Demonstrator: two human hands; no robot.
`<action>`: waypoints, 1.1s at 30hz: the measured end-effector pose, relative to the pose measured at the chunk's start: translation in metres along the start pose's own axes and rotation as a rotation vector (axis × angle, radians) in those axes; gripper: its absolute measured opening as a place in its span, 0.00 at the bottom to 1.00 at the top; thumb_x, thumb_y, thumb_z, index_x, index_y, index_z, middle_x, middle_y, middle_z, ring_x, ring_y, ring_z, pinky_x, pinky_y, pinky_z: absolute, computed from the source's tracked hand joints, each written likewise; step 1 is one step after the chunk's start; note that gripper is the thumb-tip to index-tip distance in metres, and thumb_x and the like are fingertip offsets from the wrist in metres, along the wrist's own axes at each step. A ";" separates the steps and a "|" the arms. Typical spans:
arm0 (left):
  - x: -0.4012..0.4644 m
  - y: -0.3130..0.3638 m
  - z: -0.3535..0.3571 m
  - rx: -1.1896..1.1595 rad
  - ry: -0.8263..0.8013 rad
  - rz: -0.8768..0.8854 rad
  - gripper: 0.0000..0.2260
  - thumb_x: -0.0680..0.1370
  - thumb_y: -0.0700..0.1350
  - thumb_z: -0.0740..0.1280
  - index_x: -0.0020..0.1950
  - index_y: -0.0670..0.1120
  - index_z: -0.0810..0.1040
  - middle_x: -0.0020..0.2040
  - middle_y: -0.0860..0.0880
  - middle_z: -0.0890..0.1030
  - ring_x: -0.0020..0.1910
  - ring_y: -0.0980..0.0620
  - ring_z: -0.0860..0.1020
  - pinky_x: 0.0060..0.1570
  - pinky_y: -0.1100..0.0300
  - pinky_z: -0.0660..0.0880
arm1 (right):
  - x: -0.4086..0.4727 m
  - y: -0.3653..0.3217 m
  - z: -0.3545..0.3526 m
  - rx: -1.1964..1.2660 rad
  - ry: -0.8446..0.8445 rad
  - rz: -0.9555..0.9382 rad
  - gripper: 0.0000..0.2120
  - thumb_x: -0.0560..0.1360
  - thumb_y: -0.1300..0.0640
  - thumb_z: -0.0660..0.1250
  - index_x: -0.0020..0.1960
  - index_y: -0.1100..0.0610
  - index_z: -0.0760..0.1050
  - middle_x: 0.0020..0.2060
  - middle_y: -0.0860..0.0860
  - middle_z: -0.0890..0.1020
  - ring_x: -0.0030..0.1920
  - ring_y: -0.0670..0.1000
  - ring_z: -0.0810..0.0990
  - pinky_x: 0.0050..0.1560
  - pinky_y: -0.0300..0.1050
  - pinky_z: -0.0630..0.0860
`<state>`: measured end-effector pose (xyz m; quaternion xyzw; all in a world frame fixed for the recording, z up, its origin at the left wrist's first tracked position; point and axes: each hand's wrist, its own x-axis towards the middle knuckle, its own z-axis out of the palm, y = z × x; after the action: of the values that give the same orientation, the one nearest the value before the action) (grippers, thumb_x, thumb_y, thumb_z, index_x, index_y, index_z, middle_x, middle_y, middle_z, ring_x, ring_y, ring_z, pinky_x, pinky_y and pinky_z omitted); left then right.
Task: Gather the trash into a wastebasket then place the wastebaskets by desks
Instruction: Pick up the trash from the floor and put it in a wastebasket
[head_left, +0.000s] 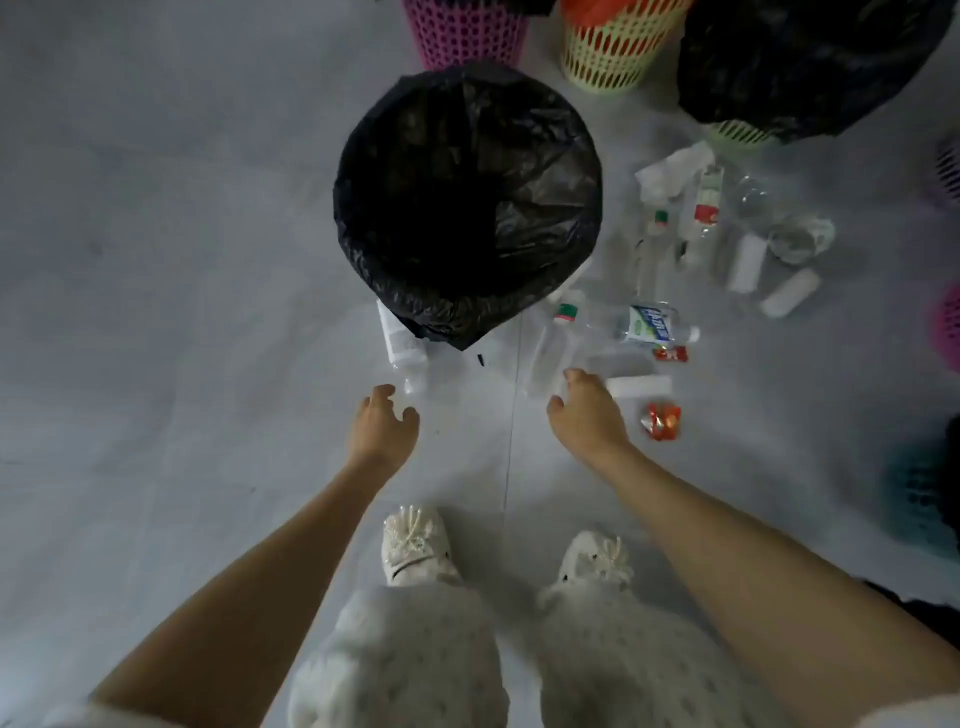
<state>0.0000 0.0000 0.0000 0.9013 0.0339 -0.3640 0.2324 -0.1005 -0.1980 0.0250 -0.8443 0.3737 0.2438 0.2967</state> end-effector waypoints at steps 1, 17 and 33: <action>0.024 -0.009 0.016 -0.025 0.017 -0.015 0.24 0.79 0.44 0.61 0.74 0.41 0.61 0.71 0.40 0.68 0.68 0.41 0.70 0.65 0.50 0.69 | 0.026 0.004 0.017 -0.063 0.011 -0.061 0.21 0.79 0.58 0.58 0.71 0.62 0.63 0.66 0.60 0.70 0.66 0.60 0.69 0.64 0.53 0.69; 0.208 -0.046 0.110 -0.407 0.235 -0.144 0.30 0.72 0.53 0.70 0.66 0.41 0.61 0.60 0.38 0.73 0.55 0.38 0.76 0.53 0.45 0.77 | 0.186 0.067 0.115 0.108 0.156 0.077 0.37 0.76 0.51 0.62 0.77 0.47 0.44 0.75 0.57 0.48 0.69 0.64 0.64 0.66 0.53 0.70; 0.118 0.064 -0.031 -0.866 0.901 0.350 0.34 0.73 0.60 0.67 0.74 0.49 0.61 0.69 0.44 0.69 0.62 0.44 0.74 0.61 0.50 0.73 | 0.147 -0.003 -0.060 1.098 0.936 -0.014 0.21 0.76 0.54 0.61 0.67 0.60 0.71 0.64 0.59 0.75 0.62 0.59 0.75 0.50 0.41 0.69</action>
<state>0.1214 -0.0555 -0.0345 0.7826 0.1246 0.1398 0.5937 0.0015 -0.3088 -0.0246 -0.5917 0.5247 -0.3685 0.4886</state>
